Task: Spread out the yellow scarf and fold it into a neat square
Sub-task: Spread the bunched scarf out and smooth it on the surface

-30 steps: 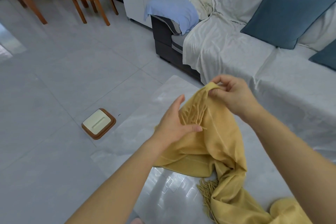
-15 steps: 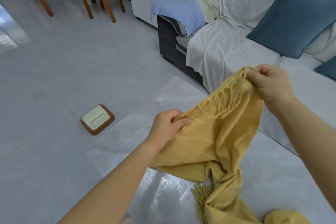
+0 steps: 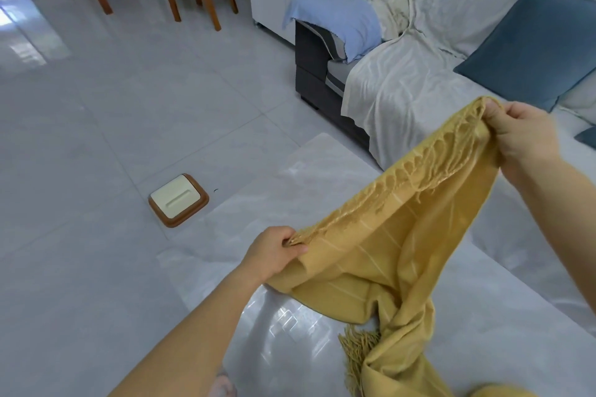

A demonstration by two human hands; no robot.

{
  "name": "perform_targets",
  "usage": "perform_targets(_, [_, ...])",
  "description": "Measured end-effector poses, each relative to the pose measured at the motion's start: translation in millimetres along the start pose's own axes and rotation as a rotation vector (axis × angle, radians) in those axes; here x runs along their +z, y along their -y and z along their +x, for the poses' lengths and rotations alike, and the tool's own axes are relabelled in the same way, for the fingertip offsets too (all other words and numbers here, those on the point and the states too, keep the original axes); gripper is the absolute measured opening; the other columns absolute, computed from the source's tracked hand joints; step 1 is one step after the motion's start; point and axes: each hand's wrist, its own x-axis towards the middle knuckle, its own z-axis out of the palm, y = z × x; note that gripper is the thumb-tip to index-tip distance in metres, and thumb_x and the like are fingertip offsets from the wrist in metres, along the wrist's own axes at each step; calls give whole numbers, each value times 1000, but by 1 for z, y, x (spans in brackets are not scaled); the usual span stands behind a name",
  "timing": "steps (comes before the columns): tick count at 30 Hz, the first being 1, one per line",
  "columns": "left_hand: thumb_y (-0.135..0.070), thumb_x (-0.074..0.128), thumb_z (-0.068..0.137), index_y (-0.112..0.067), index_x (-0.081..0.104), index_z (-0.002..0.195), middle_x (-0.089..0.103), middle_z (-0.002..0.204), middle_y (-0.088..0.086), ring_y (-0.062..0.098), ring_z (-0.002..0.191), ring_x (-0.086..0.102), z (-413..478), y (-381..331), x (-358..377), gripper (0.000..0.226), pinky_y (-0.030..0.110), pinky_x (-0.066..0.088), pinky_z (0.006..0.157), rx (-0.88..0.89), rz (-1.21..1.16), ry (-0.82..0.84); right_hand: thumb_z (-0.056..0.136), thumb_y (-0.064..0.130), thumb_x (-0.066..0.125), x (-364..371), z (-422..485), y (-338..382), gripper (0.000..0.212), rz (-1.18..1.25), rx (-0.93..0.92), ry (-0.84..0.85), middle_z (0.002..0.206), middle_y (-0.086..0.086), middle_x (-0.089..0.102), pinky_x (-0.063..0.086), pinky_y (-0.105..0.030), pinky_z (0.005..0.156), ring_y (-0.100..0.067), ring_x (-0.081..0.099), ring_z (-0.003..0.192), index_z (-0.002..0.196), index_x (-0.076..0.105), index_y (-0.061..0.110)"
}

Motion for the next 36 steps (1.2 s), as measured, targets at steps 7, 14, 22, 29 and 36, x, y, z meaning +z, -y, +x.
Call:
perform_targets(7, [-37,68,81,-22,58,68,50,50,-8,14,52,46,-28,11,-47,23,33,38,52,22,-48,-401,82,37,68,39,17,7,32,-52,-14,29,38,17,49,37,-15,40,2,41,38,60,52,22])
perform_targets(14, [-40,70,78,-14,58,70,57,58,3,22,59,54,-31,20,-115,30,39,43,57,15,44,-527,80,35,71,123,36,9,35,-200,-60,94,56,1,45,31,-12,35,-1,40,41,59,49,18])
perform_targets(22, [-47,68,76,-18,57,69,55,55,-2,16,57,55,16,80,-125,32,37,45,58,-80,116,-472,76,39,73,188,73,-58,45,-438,0,103,62,-10,47,33,-31,50,-20,42,59,74,60,-4])
perform_targets(29, [-57,62,77,-22,58,75,58,59,-6,10,59,56,83,126,-102,35,35,48,58,-77,175,-346,77,41,72,207,105,-126,48,-711,45,113,57,-13,49,32,-32,49,-24,44,54,66,54,-2])
perform_targets(36, [-41,68,80,-13,45,131,48,132,3,21,123,45,125,168,-79,63,39,40,102,-46,235,-449,84,58,51,236,109,-180,65,-700,150,55,120,-11,57,40,-40,92,-31,52,116,127,49,9])
